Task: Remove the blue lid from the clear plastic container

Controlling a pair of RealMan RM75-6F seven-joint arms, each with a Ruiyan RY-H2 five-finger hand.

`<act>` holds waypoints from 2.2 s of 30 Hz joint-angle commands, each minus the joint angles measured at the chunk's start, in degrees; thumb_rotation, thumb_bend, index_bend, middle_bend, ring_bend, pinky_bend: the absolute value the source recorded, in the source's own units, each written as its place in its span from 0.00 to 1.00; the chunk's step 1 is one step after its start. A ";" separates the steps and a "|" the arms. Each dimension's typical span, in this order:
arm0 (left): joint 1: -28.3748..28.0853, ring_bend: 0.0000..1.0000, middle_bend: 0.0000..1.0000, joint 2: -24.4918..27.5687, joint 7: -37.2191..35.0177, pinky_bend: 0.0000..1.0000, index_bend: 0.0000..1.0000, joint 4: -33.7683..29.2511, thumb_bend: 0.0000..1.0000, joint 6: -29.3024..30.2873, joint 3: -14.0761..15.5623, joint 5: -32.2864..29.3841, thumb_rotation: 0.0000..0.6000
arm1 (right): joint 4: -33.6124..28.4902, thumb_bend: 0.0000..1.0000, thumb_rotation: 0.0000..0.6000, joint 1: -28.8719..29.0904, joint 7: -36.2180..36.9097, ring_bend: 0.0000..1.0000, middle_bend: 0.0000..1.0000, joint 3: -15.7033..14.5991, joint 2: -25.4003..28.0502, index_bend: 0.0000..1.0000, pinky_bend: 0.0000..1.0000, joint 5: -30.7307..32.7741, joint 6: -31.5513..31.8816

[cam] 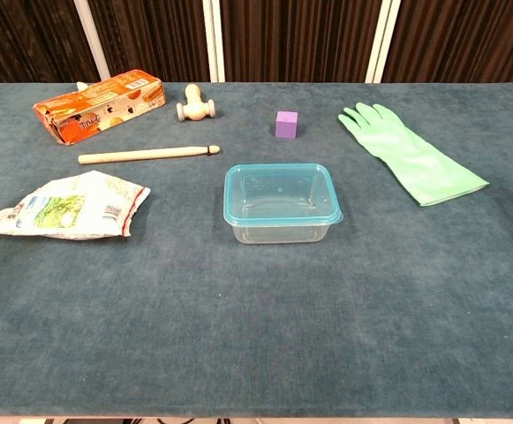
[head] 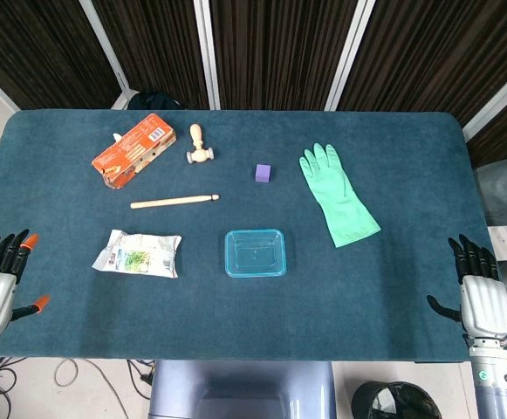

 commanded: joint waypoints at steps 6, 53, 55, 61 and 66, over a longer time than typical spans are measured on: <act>-0.13 0.00 0.00 -0.07 0.00 0.00 0.00 0.25 0.10 -0.24 0.10 0.33 1.00 | -0.10 0.24 1.00 -0.01 -0.03 0.00 0.00 -0.15 0.03 0.00 0.00 -0.15 -0.07; -34.05 0.00 0.00 -28.53 52.25 0.00 0.00 -19.42 0.03 -11.80 -19.50 -49.30 1.00 | -2.09 0.24 1.00 -0.01 0.99 0.00 0.00 -0.43 0.73 0.00 0.00 1.96 -2.37; -36.11 0.00 0.00 -30.57 54.13 0.00 0.00 -17.94 0.03 -10.70 -20.09 -51.60 1.00 | -2.11 0.24 1.00 0.01 1.03 0.00 0.00 -0.34 0.72 0.00 0.00 2.14 -2.42; -41.12 0.00 0.00 -35.17 57.87 0.00 0.00 -14.22 0.03 -8.47 -20.55 -56.57 1.00 | -2.11 0.24 1.00 0.07 1.15 0.00 0.00 -0.23 0.72 0.00 0.00 2.41 -2.57; -44.09 0.00 0.00 -38.13 58.66 0.00 0.00 -11.21 0.03 -7.48 -21.21 -58.76 1.00 | -2.17 0.24 1.00 0.07 1.38 0.00 0.00 0.00 0.77 0.00 0.00 2.83 -2.62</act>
